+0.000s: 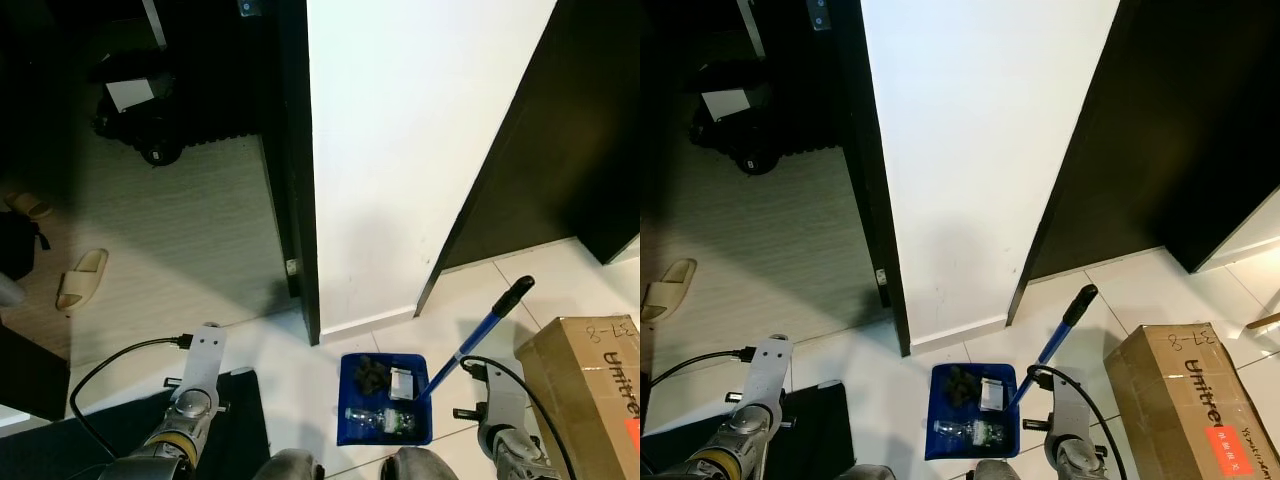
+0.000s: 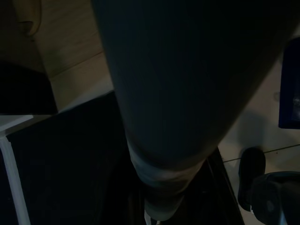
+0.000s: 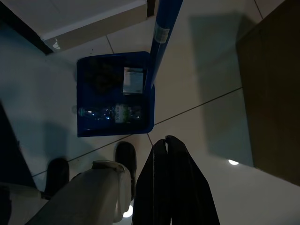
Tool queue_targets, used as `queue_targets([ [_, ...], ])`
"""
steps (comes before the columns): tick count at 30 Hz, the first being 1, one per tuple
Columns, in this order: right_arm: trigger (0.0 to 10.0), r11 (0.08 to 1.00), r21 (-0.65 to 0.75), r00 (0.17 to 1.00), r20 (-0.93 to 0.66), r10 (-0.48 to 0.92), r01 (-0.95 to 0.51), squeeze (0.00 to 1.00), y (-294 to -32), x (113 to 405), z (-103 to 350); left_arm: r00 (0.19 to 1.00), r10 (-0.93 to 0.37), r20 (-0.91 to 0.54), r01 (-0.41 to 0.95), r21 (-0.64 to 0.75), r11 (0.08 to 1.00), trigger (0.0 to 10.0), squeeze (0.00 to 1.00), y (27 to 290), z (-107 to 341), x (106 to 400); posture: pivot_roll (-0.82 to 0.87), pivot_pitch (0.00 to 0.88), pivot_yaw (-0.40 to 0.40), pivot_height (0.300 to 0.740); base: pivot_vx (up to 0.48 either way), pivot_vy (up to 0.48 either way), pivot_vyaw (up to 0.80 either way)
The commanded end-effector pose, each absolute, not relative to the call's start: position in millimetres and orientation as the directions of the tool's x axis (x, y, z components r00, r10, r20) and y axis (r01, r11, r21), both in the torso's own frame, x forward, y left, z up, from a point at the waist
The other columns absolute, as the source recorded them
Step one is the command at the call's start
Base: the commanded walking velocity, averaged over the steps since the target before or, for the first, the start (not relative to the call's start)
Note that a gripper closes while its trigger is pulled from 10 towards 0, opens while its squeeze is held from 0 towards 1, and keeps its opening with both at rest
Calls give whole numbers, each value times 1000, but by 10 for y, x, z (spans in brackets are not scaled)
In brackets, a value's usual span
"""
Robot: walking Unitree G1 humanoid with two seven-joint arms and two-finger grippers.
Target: Sweep floor
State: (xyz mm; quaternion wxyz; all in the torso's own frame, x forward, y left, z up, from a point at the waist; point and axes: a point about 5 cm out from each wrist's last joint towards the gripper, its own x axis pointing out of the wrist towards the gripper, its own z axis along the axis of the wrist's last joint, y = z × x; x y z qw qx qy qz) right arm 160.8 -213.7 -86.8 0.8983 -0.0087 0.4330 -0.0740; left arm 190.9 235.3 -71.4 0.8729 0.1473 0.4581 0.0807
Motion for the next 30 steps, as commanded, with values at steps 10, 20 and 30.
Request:
queue_targets([
  [10,10000,991,-102,616,-776,-135,87,0,-2181,1663,-840,544,293,-787,-20,337,941,10000,0,2346,-737,1875,72,0,-58,740,0,0,0],
  [20,10000,991,-100,615,-777,-134,90,0,-2174,1660,-843,541,292,-789,-15,338,941,10000,0,2362,-742,1857,69,0,-43,740,0,0,0],
  [30,10000,990,-88,599,-789,-137,111,0,-2139,1584,-882,547,287,-786,12,350,937,10000,0,2385,-736,1853,70,0,-16,740,0,0,0],
])
